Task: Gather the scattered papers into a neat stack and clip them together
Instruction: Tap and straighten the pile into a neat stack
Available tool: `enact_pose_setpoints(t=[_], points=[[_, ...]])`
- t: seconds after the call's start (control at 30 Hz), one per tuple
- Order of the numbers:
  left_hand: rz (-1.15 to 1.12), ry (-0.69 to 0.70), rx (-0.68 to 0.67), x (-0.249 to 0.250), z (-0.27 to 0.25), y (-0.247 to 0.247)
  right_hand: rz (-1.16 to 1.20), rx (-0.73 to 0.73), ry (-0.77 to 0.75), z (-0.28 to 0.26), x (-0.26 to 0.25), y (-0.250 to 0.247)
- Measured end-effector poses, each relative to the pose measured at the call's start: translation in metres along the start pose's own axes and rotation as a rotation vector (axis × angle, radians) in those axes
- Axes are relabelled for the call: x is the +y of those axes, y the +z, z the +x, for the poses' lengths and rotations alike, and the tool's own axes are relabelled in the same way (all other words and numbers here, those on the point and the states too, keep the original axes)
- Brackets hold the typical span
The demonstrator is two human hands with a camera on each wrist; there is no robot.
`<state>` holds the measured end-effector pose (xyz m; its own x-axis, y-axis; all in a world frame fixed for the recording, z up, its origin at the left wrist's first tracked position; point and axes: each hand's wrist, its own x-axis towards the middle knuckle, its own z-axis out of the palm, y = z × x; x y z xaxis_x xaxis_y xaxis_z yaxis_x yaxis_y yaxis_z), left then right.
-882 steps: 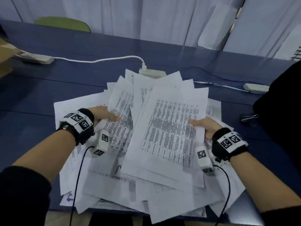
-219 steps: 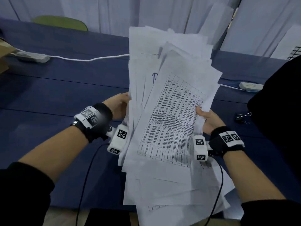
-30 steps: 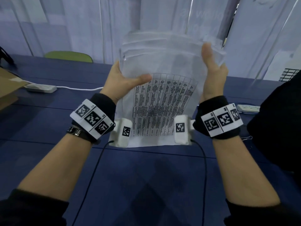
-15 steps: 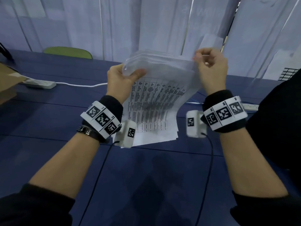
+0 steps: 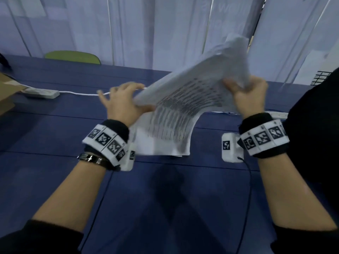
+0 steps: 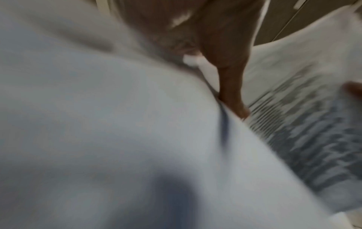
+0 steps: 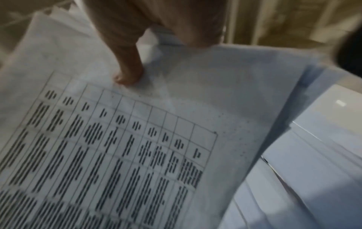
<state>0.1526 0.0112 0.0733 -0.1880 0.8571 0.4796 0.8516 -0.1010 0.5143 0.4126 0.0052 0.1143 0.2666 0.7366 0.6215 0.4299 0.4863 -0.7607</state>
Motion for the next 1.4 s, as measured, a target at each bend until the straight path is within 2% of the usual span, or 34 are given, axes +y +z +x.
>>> enact_pose_setpoints(t=[0.07, 0.1, 0.13, 0.2, 0.23, 0.3, 0.37, 0.47, 0.57, 0.63, 0.77, 0.93, 1.0, 1.1, 1.2, 1.3, 1.4], points=[[0.014, -0.126, 0.107, -0.025, 0.001, -0.001, 0.187, 0.089, 0.068, -0.005, 0.013, -0.015], [-0.083, -0.166, 0.153, -0.034, 0.005, -0.002, 0.247, 0.111, 0.117, -0.009, 0.021, -0.020], [-0.289, -0.177, 0.170, -0.041, 0.010, -0.003, 0.293, 0.124, 0.159, -0.014, 0.028, -0.022], [-0.804, -0.166, 0.109, -0.049, 0.021, -0.002, 0.398, 0.145, 0.240, -0.025, 0.041, -0.019], [-0.980, -0.177, 0.052, -0.050, 0.024, -0.001, 0.452, 0.155, 0.280, -0.030, 0.043, -0.016], [-1.135, -0.167, -0.022, -0.046, 0.029, -0.003, 0.555, 0.205, 0.341, -0.036, 0.050, -0.010], [-1.146, -0.118, -0.052, -0.042, 0.031, -0.004, 0.606, 0.214, 0.364, -0.038, 0.057, -0.010], [-1.140, -0.075, -0.083, -0.050, 0.026, -0.001, 0.602, 0.153, 0.416, -0.039, 0.067, -0.011], [-1.122, -0.064, -0.180, -0.066, 0.016, 0.014, 0.597, 0.069, 0.417, -0.045, 0.075, -0.005], [-1.087, -0.067, -0.225, -0.074, 0.014, 0.021, 0.595, 0.058, 0.426, -0.046, 0.077, 0.000], [-1.124, -0.110, -0.198, -0.082, 0.020, 0.020, 0.632, 0.136, 0.441, -0.042, 0.086, -0.002], [-1.030, -0.148, -0.329, -0.076, 0.019, 0.026, 0.568, 0.100, 0.496, -0.048, 0.088, 0.009], [-1.063, -0.152, -0.288, -0.069, 0.014, 0.027, 0.549, 0.110, 0.486, -0.049, 0.081, 0.013], [-1.139, -0.126, -0.189, -0.070, 0.009, 0.020, 0.541, 0.204, 0.417, -0.045, 0.079, 0.003], [-1.097, -0.073, -0.208, -0.077, 0.004, 0.016, 0.510, 0.143, 0.407, -0.048, 0.079, -0.005], [-1.074, -0.107, -0.239, -0.070, -0.004, 0.022, 0.493, 0.075, 0.475, -0.057, 0.081, 0.002], [-1.071, -0.167, -0.101, -0.046, -0.013, 0.011, 0.473, 0.186, 0.482, -0.060, 0.067, 0.006]])
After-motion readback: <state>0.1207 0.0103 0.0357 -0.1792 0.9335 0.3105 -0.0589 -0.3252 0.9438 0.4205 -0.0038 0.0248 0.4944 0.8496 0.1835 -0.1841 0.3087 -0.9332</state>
